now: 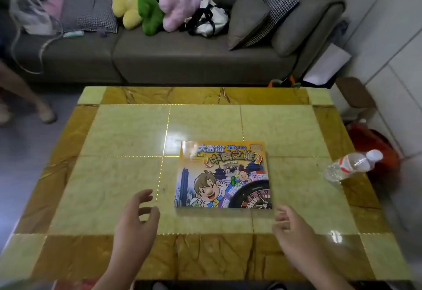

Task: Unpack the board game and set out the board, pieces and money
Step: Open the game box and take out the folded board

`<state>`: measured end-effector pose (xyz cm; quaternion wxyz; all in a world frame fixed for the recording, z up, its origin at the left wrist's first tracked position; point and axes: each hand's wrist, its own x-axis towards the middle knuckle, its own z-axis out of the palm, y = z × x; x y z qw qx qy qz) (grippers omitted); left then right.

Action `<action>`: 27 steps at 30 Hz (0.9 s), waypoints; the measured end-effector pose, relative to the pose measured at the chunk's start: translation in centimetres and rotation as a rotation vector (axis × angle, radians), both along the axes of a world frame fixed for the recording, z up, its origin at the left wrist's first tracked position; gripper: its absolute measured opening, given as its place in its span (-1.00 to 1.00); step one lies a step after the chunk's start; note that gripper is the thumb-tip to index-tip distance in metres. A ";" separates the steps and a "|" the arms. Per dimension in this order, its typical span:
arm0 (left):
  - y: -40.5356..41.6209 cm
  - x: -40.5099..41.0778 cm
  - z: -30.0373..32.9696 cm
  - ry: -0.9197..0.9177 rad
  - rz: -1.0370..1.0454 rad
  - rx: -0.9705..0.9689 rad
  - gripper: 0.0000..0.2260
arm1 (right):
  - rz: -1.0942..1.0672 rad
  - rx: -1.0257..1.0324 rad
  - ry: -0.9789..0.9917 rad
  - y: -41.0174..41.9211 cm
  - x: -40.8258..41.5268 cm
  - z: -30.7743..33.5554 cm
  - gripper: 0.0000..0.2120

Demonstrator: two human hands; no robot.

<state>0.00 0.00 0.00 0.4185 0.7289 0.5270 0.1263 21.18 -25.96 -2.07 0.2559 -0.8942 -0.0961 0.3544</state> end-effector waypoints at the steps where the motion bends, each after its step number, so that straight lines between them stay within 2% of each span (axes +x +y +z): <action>1: 0.1 0.9 -1.8 -0.002 0.002 0.015 -0.69 | -0.010 0.009 -0.062 0.5 0.7 -1.7 -0.56; 4: 1.0 3.9 -9.6 0.027 -0.008 0.012 -0.65 | -0.083 0.008 -0.145 1.9 3.3 -7.9 -0.38; 6: 1.4 5.6 -14.6 0.068 -0.020 -0.024 -0.62 | -0.125 0.003 -0.170 2.4 4.4 -11.7 -0.31; 7: 1.6 6.3 -17.3 0.085 -0.029 -0.032 -0.67 | -0.145 0.000 -0.180 2.5 4.9 -13.9 -0.31; 9: 1.8 7.0 -20.9 0.108 -0.051 0.000 -0.85 | -0.182 0.031 -0.179 2.9 5.4 -16.7 -0.42; 11: 2.1 7.0 -23.6 0.093 -0.057 0.056 -0.83 | -0.212 0.104 -0.195 3.1 5.3 -19.0 -0.70; 13: 2.1 6.5 -24.7 0.038 -0.049 0.129 -0.81 | -0.273 0.212 -0.206 3.1 4.8 -20.1 -0.91; 16: 1.9 5.7 -25.7 -0.075 -0.048 0.179 -0.75 | -0.308 0.299 -0.239 2.8 3.7 -20.9 -0.87; 19: 2.3 5.7 -26.4 -0.145 -0.086 0.102 -0.68 | -0.294 0.331 -0.231 2.2 3.9 -21.6 -0.79; 22: 1.9 5.5 -26.4 -0.219 -0.071 0.068 -0.64 | -0.275 0.363 -0.216 1.7 3.3 -21.5 -0.81; 24: 1.1 5.0 -25.9 -0.195 -0.075 0.063 -0.65 | -0.312 0.395 -0.197 1.2 3.1 -20.8 -0.82; 27: -0.2 3.9 -25.3 -0.192 -0.074 0.070 -0.52 | -0.344 0.420 -0.171 0.4 2.5 -19.8 -0.82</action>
